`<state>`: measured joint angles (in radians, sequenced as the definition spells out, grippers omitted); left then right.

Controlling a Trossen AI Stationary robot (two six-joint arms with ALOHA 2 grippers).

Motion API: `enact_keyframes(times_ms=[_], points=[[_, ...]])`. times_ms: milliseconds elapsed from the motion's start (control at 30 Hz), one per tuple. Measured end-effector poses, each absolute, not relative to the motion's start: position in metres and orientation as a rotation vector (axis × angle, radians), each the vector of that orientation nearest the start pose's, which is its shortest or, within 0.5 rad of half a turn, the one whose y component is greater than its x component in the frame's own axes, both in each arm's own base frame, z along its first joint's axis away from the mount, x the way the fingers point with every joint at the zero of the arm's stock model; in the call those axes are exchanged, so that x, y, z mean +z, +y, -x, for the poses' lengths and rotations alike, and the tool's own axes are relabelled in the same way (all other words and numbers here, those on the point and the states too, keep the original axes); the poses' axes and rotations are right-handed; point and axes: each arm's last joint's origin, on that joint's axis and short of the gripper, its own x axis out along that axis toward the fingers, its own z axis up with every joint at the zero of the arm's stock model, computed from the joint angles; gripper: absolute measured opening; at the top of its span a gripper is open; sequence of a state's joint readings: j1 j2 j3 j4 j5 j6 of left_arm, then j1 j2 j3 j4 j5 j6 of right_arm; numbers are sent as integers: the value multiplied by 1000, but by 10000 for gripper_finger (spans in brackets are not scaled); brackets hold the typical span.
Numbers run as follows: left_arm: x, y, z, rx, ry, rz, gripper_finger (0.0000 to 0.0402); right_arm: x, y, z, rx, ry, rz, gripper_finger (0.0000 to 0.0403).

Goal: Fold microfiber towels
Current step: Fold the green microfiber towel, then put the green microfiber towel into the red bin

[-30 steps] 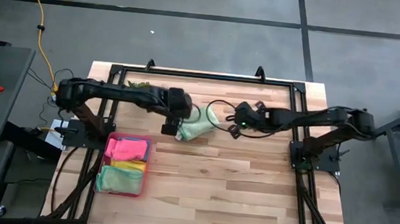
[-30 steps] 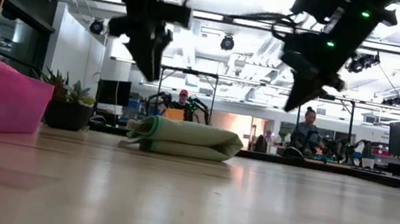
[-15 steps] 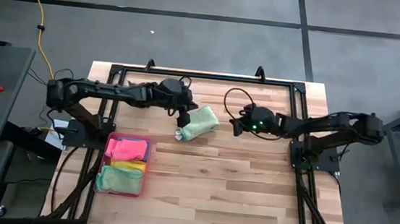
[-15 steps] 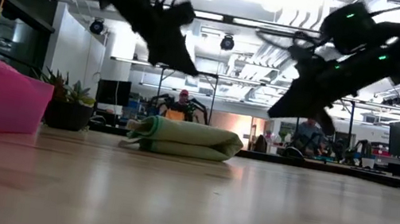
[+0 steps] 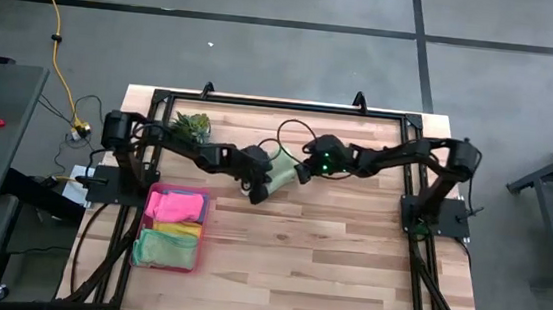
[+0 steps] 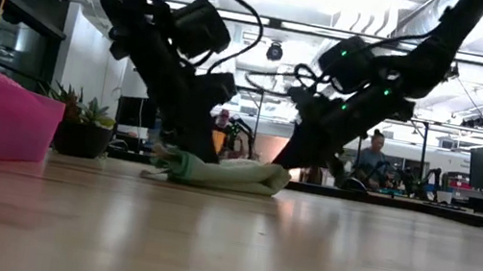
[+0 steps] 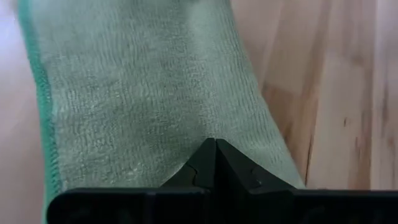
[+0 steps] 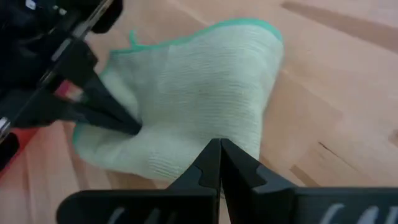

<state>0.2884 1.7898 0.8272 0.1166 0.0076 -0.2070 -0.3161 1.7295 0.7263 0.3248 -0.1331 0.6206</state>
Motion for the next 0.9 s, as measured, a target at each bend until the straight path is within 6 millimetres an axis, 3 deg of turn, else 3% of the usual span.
enact_keyframes(times_ms=[200,433,533,700,833,900], points=[[116,91,-314,393,890,250,1,112,-96,-308,-392,652,-769,0],[120,93,-314,369,907,163,0,116,-101,-306,-417,640,-763,0],[140,94,-315,350,884,137,1,128,-104,-302,-431,608,-740,0],[193,98,-309,322,759,-22,1,156,-109,-295,-430,534,-688,0],[232,112,-292,463,635,-108,1,176,-109,-288,-452,480,-673,0],[240,125,-281,529,612,-70,8,184,-108,-285,-457,459,-667,0]])
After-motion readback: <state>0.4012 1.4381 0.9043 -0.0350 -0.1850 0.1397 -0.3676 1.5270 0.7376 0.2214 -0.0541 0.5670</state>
